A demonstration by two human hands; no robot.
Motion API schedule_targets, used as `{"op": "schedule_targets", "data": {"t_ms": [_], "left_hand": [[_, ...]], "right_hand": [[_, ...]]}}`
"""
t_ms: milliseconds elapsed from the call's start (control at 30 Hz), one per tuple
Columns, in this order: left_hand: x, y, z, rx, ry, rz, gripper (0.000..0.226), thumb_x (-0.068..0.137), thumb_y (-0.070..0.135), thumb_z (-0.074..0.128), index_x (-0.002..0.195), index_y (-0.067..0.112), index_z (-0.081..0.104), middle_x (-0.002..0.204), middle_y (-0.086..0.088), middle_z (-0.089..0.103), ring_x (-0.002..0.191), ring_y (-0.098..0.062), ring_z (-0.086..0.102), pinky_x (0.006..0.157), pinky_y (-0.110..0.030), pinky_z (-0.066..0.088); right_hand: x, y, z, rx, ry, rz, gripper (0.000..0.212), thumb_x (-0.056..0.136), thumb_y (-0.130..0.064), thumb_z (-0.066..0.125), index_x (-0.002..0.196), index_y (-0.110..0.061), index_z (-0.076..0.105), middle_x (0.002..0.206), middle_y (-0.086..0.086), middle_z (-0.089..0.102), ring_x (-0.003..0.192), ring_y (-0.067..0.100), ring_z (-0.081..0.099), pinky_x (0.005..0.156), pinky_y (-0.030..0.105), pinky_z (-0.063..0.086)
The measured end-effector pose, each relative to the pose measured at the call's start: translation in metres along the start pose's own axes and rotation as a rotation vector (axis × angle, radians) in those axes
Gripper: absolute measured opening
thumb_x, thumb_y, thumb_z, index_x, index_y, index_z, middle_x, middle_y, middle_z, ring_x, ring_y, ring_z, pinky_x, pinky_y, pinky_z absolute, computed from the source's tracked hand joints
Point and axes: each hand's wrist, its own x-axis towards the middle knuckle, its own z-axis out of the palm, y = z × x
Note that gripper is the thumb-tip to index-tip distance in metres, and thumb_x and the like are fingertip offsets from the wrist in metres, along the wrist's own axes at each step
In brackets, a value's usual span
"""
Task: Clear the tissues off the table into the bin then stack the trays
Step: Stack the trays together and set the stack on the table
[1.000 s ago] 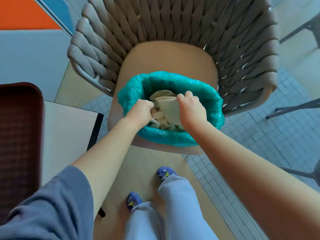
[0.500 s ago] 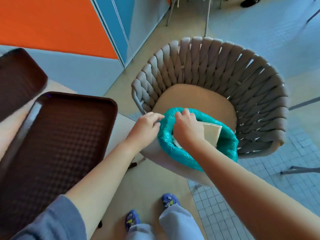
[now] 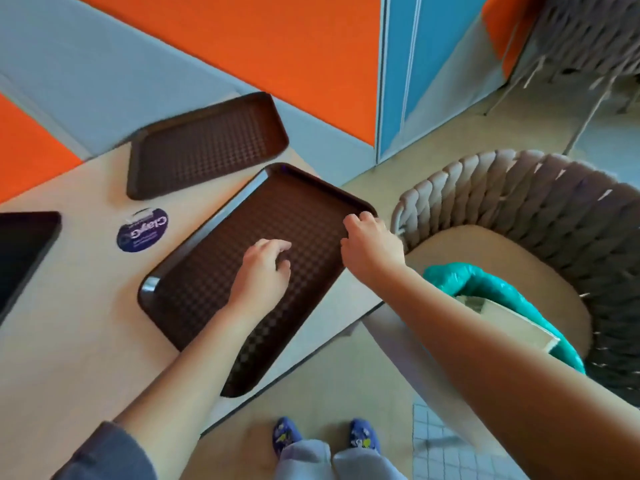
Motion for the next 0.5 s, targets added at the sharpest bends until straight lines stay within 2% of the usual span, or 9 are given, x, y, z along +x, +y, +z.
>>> {"op": "schedule_targets", "data": {"t_ms": [167,300,500], "left_hand": [[-0.026,-0.050,-0.028,0.139,0.081,-0.341,0.035,0.089,0.019,0.057,0.124,0.018,0.053,0.134,-0.007,0.046,0.125,-0.025,0.040,0.099,-0.044,0.041],[-0.033,-0.084,-0.039,0.205,0.053,-0.607,0.044,0.089,0.023,0.057,0.132,0.021,0.046,0.143,-0.008,0.034,0.132,-0.029,0.030,0.101,-0.057,0.035],[-0.016,-0.123,-0.035,0.215,-0.019,-0.785,0.058,0.089,0.026,0.058,0.140,0.023,0.032,0.156,-0.009,0.007,0.142,-0.031,0.007,0.104,-0.064,0.029]], "right_hand": [[0.018,-0.037,0.005,-0.048,-0.055,-0.080,0.027,0.094,-0.016,0.044,0.119,-0.008,0.046,0.123,0.013,0.048,0.117,0.032,0.044,0.079,0.041,0.043],[0.036,-0.064,0.010,-0.050,-0.062,-0.124,0.034,0.094,-0.018,0.046,0.126,-0.010,0.044,0.127,0.013,0.047,0.119,0.032,0.044,0.085,0.043,0.045],[0.070,-0.081,0.033,-0.066,-0.111,-0.102,0.041,0.092,-0.017,0.050,0.132,-0.012,0.040,0.133,0.013,0.044,0.124,0.032,0.042,0.093,0.045,0.044]]}}
